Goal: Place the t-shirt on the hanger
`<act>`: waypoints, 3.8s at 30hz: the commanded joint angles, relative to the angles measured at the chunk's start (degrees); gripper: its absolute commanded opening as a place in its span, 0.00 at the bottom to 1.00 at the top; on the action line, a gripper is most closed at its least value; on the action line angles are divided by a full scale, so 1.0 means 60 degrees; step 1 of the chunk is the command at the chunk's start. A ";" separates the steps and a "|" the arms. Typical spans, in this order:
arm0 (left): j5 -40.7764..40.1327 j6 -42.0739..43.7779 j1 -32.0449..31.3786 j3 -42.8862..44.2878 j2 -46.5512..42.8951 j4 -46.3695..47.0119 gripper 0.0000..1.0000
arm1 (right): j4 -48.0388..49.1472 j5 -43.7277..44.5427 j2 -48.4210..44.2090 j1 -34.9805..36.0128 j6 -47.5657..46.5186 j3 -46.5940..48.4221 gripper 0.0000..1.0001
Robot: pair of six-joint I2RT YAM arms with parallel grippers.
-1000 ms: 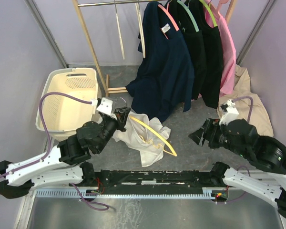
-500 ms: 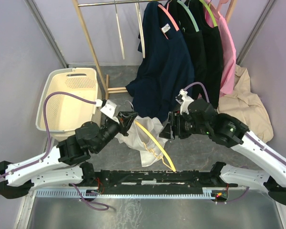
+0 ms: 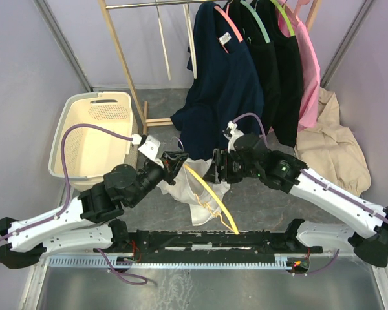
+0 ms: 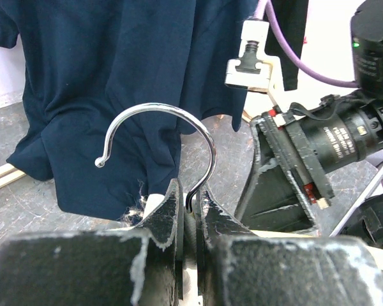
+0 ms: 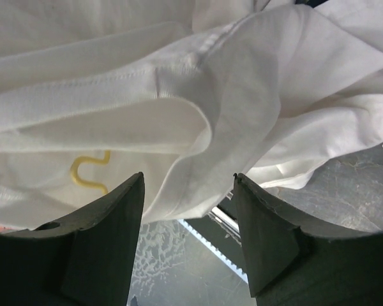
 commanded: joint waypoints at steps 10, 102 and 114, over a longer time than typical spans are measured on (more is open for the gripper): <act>0.0172 0.0582 0.0027 0.0296 -0.0105 0.0912 0.03 | 0.1027 0.1035 0.0916 0.0026 0.0097 -0.0078 0.63; -0.7402 0.0144 0.0038 -0.1379 0.0128 0.2174 0.03 | -0.4160 0.3035 -0.5722 0.1030 0.1905 -0.1566 0.01; -0.7845 0.0482 0.0031 -0.0260 0.1357 0.1619 0.03 | -0.5077 0.3354 -0.4535 0.1033 0.0966 0.0593 0.01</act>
